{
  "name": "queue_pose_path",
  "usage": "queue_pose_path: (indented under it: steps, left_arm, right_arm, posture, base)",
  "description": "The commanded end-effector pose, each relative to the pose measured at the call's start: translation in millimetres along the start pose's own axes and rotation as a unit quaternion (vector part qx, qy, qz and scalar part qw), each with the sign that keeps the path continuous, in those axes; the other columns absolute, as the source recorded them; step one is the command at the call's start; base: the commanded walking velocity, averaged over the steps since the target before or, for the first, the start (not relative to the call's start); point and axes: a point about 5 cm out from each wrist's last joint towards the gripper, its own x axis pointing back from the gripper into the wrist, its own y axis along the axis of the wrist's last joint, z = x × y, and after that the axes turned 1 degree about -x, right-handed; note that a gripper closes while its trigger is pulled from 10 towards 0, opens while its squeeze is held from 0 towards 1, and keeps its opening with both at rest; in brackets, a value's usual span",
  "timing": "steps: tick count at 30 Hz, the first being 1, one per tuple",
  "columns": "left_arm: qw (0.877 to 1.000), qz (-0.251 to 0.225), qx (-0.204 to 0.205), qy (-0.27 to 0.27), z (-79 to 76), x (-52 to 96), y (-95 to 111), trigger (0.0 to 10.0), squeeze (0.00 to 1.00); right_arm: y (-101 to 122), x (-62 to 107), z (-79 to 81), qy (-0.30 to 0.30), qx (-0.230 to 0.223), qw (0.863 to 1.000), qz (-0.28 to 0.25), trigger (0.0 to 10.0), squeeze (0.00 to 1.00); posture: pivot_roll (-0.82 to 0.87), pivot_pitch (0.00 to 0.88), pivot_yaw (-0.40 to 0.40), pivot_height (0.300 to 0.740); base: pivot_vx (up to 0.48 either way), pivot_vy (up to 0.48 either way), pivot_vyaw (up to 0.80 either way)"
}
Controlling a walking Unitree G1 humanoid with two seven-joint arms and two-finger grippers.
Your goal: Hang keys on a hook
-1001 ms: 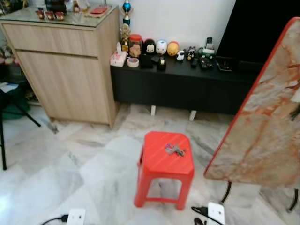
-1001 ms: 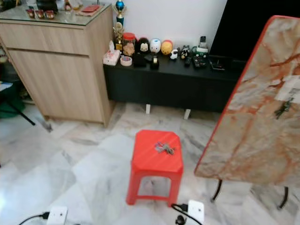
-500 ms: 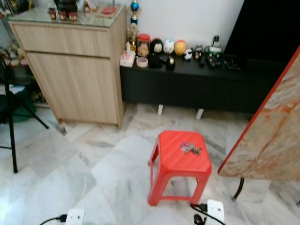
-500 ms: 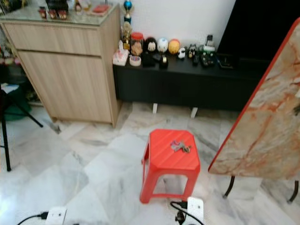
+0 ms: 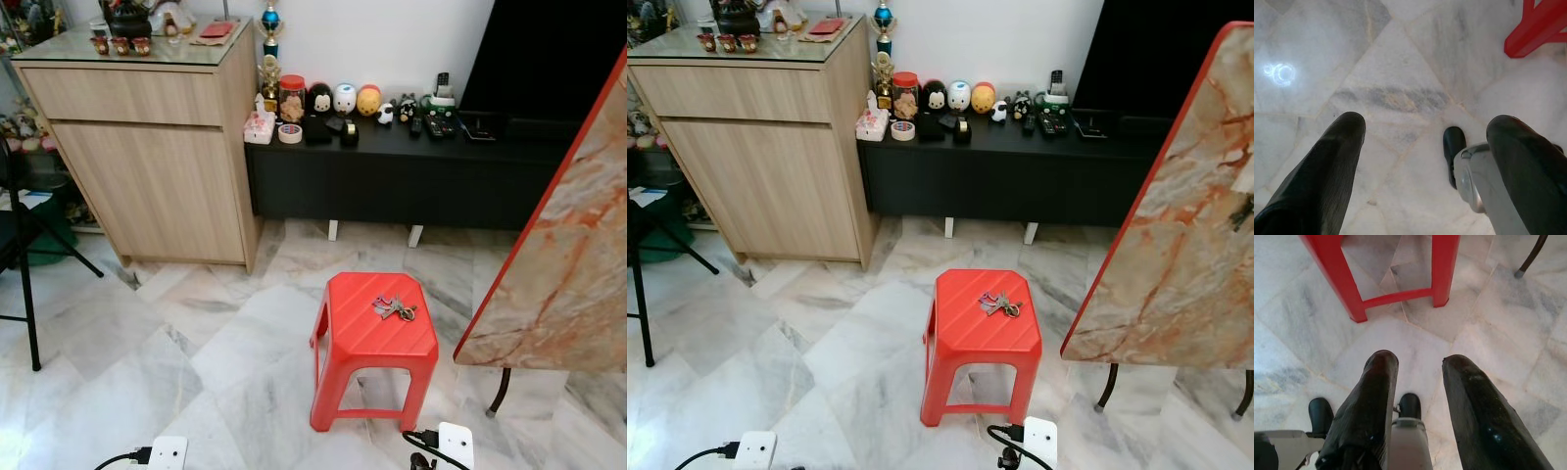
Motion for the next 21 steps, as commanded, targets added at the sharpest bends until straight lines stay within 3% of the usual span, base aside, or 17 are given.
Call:
queue_pose_path:
  steps: [1, 21]
  left_arm:
    - [1.0, 0.006, 0.004, -0.002, -0.3, 0.0, -1.4, 10.0, 0.0]
    - [1.0, 0.011, 0.009, -0.003, -1.7, 0.4, -3.6, 10.0, 0.0]
  right_arm:
    - [3.3, -0.5, -0.5, -0.001, 0.006, 1.0, -0.006, 10.0, 0.0]
    - [7.7, -1.3, 4.0, 0.007, 0.024, 1.0, -0.014, 10.0, 0.0]
  posture:
    - [0.08, 0.015, -0.067, 0.74]
    - [0.07, 0.04, -0.072, 0.74]
  base:
    - [0.292, 0.0, 0.0]
    - [0.292, 0.0, 0.0]
